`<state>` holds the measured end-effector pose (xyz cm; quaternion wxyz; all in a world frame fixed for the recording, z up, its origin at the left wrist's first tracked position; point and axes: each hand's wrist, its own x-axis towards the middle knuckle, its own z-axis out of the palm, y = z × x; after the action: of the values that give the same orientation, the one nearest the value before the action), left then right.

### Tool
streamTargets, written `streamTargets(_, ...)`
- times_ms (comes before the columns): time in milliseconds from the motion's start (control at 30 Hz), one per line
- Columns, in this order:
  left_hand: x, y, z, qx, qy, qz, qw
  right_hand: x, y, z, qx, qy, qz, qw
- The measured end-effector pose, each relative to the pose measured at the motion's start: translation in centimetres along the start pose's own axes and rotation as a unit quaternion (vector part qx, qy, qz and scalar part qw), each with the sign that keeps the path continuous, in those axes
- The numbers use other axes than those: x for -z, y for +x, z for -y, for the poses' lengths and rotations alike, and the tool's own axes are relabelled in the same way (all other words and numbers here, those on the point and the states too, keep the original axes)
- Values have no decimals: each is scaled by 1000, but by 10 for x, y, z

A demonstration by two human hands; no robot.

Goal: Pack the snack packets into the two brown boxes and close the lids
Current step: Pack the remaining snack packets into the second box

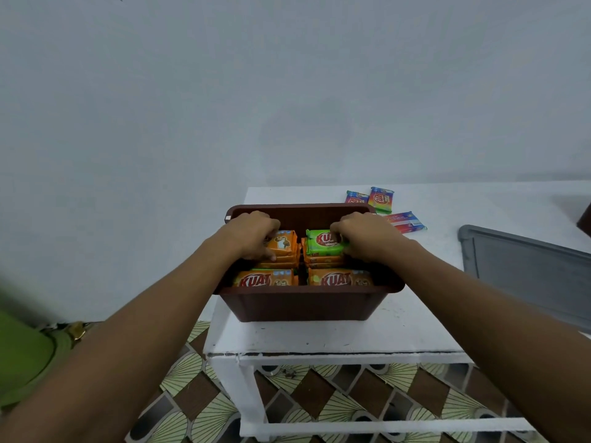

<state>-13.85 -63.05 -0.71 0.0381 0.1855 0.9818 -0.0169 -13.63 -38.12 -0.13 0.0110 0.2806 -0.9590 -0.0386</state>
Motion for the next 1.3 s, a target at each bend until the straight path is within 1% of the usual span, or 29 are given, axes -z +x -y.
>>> streamTargets(100,-3,2,0,14,2,-11,1000,-4,1,-1,-4,4,-32,999)
streamTargets(167,-3,1,0,17,11,-15,1000,-5,0,-2,-1,13,-38,999)
streamTargets(267,-1,2,2,7,-1,7,1000,-4,-4,-6,-2,77,-54,996)
streamTargets(333,4,4,2,-8,-18,10,1000,0,-8,-12,-20,121,-100,987)
streamTargets(400,9,8,-1,-33,-33,-19,999,1,-14,-25,-42,177,-144,973)
streamTargets(467,16,16,-11,-61,-36,-75,995,0,-19,-40,-36,241,-164,956)
streamTargets(533,23,27,-24,-88,-36,-121,988,-5,-20,-48,-2,229,-167,959)
streamTargets(567,26,34,-31,-97,-39,-135,985,-9,-19,-51,9,216,-184,959)
streamTargets(600,29,42,-37,-104,-42,-146,983,-13,-17,-55,9,212,-219,953)
streamTargets(667,33,59,-49,-116,-48,-160,979,-19,-13,-72,-22,229,-284,931)
streamTargets(700,36,69,-55,-119,-50,-164,978,-22,-10,-85,-46,238,-293,925)
streamTargets(767,40,89,-65,-122,-55,-165,977,-31,-8,-115,-94,236,-263,931)
streamTargets(833,44,114,-76,-125,-63,-162,977,-43,-9,-146,-130,223,-200,945)
streamTargets(867,44,124,-80,-128,-66,-161,976,-49,-10,-157,-133,214,-170,953)
streamTargets(967,43,165,-93,-129,-77,-133,980,-64,-8,-186,-125,183,-79,972)
streamTargets(1100,35,216,-107,-109,-76,-25,991,-75,1,-210,-68,143,36,987)
streamTargets(1167,29,236,-115,-107,-61,25,992,-81,4,-221,-51,134,58,988)
streamTargets(1300,22,263,-130,-94,-43,111,988,-87,12,-247,-31,113,44,992)
